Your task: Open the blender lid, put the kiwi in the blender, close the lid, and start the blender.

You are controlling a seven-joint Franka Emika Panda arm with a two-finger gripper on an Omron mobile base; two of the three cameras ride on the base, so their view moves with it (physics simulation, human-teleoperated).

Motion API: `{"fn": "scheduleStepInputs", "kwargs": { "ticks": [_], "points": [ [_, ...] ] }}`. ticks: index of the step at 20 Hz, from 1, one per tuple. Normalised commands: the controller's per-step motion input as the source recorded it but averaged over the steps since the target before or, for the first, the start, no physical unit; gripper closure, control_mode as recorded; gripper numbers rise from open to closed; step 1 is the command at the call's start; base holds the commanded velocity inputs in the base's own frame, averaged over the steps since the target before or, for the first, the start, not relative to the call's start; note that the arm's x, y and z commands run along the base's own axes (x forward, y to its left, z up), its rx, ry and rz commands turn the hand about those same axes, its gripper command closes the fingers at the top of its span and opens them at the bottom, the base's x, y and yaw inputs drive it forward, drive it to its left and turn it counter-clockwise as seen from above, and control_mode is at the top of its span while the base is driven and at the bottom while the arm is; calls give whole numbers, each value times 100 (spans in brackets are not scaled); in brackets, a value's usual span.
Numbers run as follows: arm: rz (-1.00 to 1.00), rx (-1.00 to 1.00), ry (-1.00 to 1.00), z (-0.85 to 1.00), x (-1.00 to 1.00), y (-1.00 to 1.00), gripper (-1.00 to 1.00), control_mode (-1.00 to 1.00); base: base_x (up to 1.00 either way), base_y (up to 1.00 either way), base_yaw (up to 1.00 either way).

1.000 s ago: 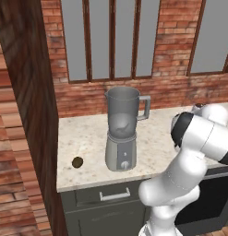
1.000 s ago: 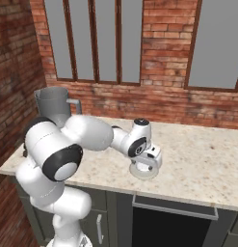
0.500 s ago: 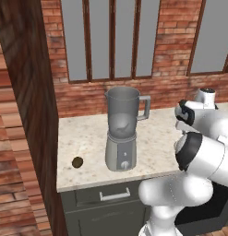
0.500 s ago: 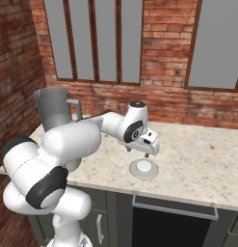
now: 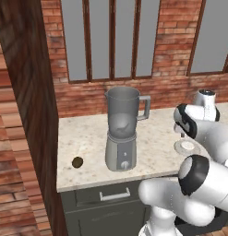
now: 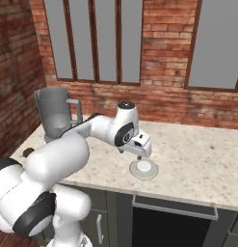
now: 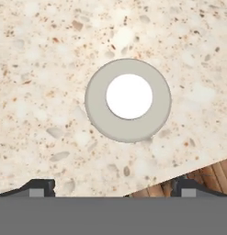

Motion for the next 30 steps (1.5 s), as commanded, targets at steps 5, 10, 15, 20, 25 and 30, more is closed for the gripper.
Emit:
{"fn": "scheduleStepInputs", "kwargs": {
  "ticks": [5,10,15,20,25,30],
  "points": [
    [3,-5,-9,55,-100,72,-100,-100,0,0,0],
    [15,-13,-1,53,-83,98,-100,-100,0,0,0],
    [12,-12,0,39,-49,100,-100,-100,0,0,0],
    [20,-14,2,2,-26,100,-100,-100,0,0,0],
    [22,-22,1,0,-8,100,-100,-100,0,0,0],
    [25,-27,2,-1,0,100,-100,-100,0,0,0]
  ]
}}
